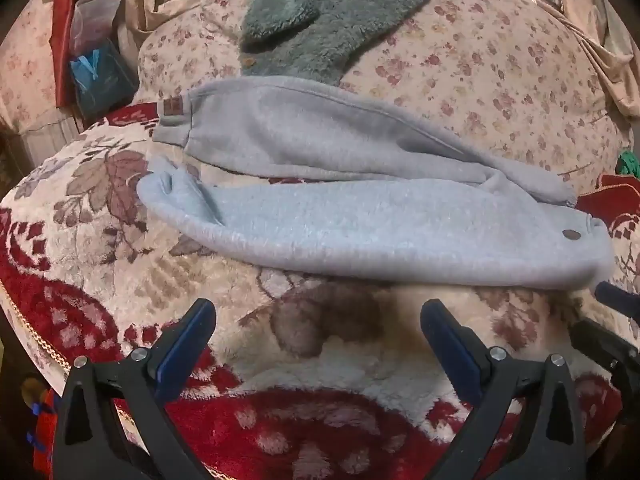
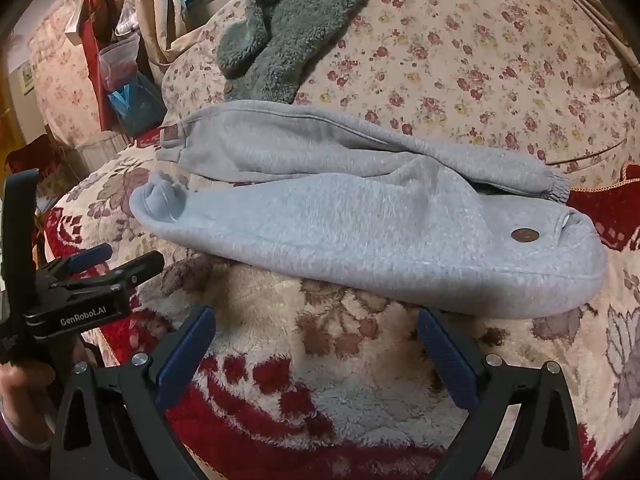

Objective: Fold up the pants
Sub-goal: 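Move both grippers toward the grey sweatpants lying on the bedspread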

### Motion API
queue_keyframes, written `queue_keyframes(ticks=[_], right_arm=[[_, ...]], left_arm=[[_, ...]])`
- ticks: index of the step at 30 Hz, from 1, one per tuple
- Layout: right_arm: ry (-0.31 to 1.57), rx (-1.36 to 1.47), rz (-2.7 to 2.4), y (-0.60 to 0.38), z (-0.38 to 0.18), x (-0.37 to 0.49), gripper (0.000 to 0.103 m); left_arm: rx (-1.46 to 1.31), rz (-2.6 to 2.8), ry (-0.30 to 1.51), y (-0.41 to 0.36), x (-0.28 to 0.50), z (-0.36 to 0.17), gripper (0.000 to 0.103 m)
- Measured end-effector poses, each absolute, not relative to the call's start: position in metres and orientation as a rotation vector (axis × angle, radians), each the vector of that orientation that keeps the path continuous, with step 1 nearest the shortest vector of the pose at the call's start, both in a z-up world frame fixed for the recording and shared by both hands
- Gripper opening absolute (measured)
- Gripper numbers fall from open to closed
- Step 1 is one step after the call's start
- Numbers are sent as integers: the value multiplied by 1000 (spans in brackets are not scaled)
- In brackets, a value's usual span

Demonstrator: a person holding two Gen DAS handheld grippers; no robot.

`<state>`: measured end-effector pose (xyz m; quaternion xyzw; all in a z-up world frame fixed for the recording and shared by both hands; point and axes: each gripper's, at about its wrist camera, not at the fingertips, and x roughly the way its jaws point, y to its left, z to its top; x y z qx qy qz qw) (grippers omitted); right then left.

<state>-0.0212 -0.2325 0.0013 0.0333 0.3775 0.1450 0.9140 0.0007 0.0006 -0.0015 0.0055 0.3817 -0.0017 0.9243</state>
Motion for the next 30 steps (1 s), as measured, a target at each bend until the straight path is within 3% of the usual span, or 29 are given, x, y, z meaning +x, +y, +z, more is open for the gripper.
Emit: queue_keyframes(ticks=[30], right_arm=[[845,142,195,-286,-20,2,102]], left_arm=[[-144,39,809,60,37,-21,102]])
